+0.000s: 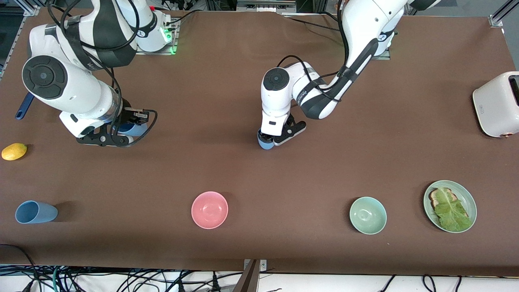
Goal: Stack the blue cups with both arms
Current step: 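Set the tissue cup down with the left gripper while the right gripper approaches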
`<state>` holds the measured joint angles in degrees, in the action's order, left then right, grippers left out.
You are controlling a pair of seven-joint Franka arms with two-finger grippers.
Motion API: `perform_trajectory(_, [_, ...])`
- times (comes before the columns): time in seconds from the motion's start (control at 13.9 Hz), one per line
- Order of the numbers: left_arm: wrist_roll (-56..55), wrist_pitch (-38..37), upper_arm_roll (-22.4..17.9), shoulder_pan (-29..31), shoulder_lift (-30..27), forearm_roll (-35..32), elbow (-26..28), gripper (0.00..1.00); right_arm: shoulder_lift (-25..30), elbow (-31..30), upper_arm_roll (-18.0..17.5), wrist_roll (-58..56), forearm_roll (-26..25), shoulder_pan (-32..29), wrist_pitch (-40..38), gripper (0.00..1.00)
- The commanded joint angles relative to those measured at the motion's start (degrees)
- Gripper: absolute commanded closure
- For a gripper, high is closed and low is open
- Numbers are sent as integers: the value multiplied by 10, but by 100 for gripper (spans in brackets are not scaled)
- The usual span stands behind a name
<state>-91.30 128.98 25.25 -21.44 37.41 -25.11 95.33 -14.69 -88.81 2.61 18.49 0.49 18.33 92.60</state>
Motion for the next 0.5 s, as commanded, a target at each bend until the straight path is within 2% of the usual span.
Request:
perform_trajectory(0.0, [-14,-14,-6,-16,9,-36,-20,0,-6,19,1,13,10,4,-16,100])
perform_trajectory(0.43, [8,-30,-4,-16,-15,-38,-15,0,-5,22,2,68,11,43,-16,100])
